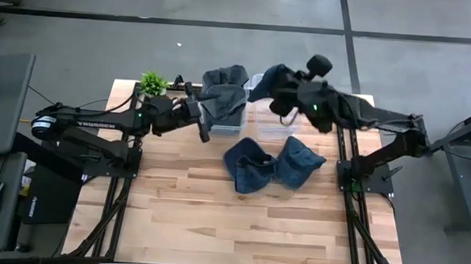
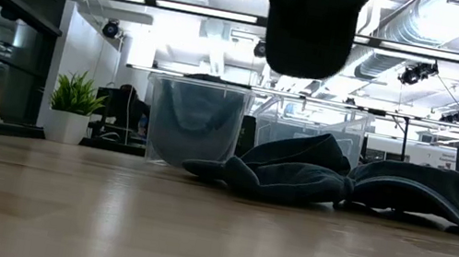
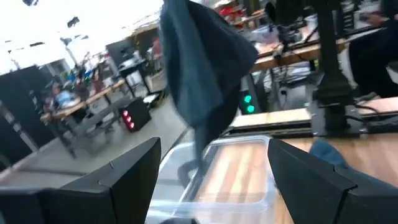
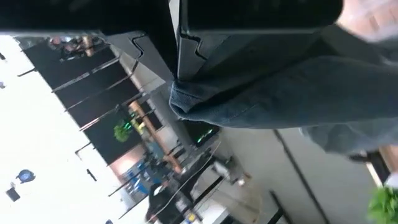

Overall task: Pick & Place hat
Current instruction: Put the left blue cap into the right transparent bin

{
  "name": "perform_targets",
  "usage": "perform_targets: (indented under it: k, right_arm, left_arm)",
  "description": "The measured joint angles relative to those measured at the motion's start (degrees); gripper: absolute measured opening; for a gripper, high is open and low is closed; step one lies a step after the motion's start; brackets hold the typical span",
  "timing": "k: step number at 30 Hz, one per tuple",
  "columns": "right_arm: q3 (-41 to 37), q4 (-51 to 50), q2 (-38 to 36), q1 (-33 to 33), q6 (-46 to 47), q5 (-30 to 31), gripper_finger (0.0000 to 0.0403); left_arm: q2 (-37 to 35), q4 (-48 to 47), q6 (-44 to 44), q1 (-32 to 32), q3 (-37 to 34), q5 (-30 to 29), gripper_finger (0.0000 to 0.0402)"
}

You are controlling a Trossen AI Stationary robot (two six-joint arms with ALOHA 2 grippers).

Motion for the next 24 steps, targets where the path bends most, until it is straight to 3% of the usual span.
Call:
perform_targets:
  k: [4, 9, 16, 24]
  right_arm:
    - [0.0, -4.4, 0.0, -6.9, 1.2, -5.5, 0.0000]
    - [0.0, -7.3, 0.0, -16.2, 4.6, -18.2, 0.0000]
    - [-2.3, -7.0, 0.0, -25.7, 4.7, -31.4, 0.0000]
    - [-11.4, -2.9, 0.0, -31.8, 3.6, -38.1, 0.0000]
  left_arm:
    - [-0.8, -4.7, -2.6, 3.8, -0.3, 2.1, 0.0294]
    - [-0.8, -6.3, -5.6, 8.9, -0.1, 4.6, 0.0294]
    - [-0.9, -7.1, -9.0, 13.8, -0.1, 8.0, 0.0294]
    - [-0.9, -6.9, -11.8, 15.3, -0.1, 8.7, 0.0294]
